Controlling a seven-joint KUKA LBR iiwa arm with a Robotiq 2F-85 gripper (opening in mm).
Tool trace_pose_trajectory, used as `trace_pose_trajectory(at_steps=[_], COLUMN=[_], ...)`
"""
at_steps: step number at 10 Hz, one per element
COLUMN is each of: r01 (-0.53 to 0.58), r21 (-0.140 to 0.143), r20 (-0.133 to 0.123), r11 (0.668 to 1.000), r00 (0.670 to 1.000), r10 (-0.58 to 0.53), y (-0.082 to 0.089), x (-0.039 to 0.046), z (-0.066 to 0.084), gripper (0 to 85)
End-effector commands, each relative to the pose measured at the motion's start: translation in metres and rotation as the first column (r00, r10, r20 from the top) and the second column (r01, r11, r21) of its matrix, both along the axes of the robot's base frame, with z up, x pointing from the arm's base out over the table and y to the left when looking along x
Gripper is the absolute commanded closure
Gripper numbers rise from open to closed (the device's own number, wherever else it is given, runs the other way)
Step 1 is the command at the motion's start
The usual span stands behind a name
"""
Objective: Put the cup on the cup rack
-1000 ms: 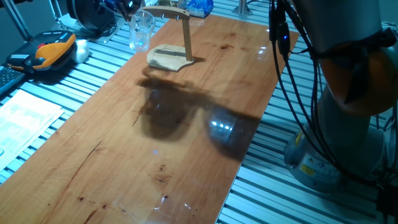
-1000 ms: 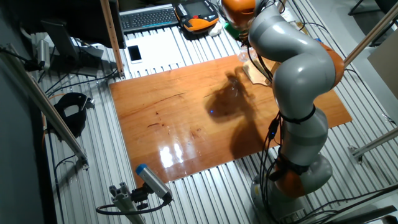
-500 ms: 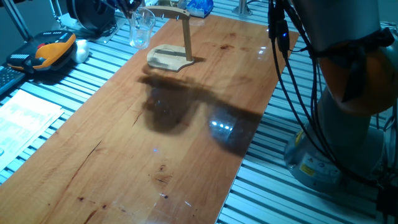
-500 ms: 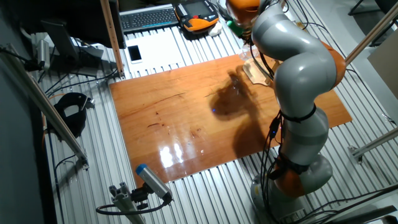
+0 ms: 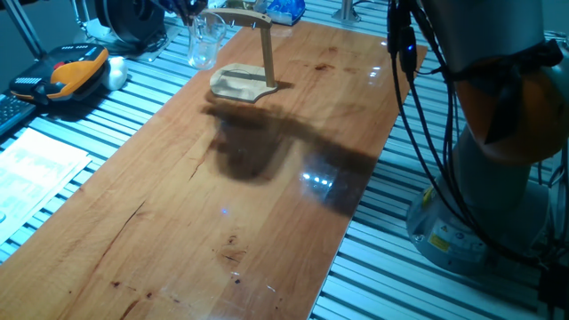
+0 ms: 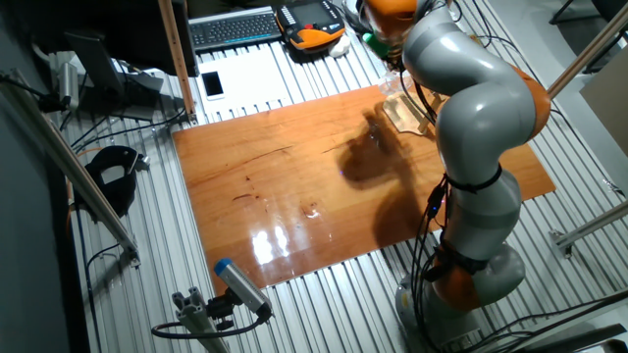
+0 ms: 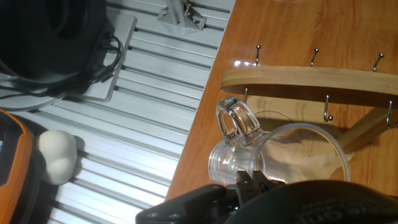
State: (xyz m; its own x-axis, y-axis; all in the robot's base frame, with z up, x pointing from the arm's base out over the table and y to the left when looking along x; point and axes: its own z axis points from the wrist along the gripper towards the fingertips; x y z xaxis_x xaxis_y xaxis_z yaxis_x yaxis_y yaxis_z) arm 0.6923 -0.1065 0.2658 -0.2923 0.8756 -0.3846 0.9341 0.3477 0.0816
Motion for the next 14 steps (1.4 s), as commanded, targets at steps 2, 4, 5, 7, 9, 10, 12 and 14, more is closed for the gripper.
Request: trace_pose_trajectory(at_steps=[2,4,5,7,9,10,12,14], r01=[0.000,-0.003,-0.007,-0.018,-0.023,-0.024,-0.025,-0.028], r21=[0.003,0.005,0.007,0.027,0.028,0.029,0.030,0.036], r20=[0.000,0.004,0.006,0.022,0.027,0.026,0.026,0.024], r11=[1.000,1.000,1.000,0.999,0.999,0.999,0.999,0.999], r00=[1.000,1.000,1.000,1.000,0.999,0.999,0.999,0.999], r10=[0.000,0.003,0.007,0.017,0.022,0.023,0.025,0.027], y=[-0.0021,-0.0041,-0.0060,-0.0092,-0.0102,-0.0103,-0.0103,-0.0106], x=[-0.0003,-0.0008,-0.0018,-0.0028,-0.0036,-0.0036,-0.0040,-0.0042], z=[-0.0032,-0.0043,-0.0036,-0.0019,-0.0034,-0.0036,-0.0042,-0.0048], gripper=[85.0,85.0,85.0,85.0,85.0,85.0,85.0,85.0])
